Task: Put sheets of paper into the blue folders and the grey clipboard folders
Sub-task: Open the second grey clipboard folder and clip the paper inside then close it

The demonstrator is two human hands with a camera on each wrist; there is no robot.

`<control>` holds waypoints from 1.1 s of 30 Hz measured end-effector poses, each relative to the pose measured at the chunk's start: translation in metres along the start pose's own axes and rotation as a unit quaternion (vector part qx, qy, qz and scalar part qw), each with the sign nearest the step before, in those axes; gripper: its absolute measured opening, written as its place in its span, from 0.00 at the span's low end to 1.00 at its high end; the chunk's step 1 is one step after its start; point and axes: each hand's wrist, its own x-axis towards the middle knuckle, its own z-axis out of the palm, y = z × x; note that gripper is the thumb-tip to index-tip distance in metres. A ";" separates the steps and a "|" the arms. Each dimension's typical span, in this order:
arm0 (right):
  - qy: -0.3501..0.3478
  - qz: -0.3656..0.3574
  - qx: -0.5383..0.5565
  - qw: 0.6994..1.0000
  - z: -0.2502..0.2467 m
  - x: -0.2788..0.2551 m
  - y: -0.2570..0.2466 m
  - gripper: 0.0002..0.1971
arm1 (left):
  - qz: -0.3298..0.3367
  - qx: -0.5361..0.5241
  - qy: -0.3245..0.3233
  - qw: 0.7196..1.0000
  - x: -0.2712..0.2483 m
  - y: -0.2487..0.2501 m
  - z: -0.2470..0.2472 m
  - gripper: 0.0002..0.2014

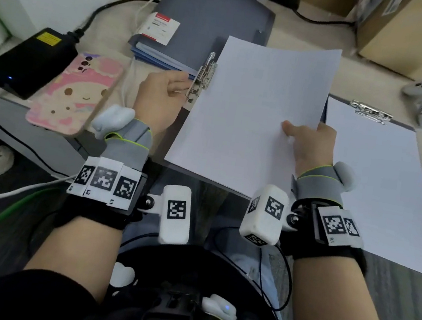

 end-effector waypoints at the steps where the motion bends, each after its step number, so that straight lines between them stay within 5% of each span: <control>1: 0.007 -0.002 -0.010 1.000 -0.002 0.001 0.000 0.08 | 0.001 -0.006 -0.004 1.000 -0.001 -0.001 0.003 0.21; 16: 0.034 -0.052 -0.096 0.993 -0.005 0.001 -0.001 0.09 | -0.009 -0.085 -0.033 0.996 -0.006 -0.009 0.012 0.20; 26: 0.037 -0.060 -0.121 0.990 -0.004 0.002 0.002 0.14 | -0.019 -0.036 -0.038 0.998 -0.005 -0.010 0.014 0.24; 33: 0.032 -0.091 -0.237 0.967 0.003 -0.001 0.005 0.43 | -0.009 0.148 -0.032 0.988 0.004 0.000 0.020 0.30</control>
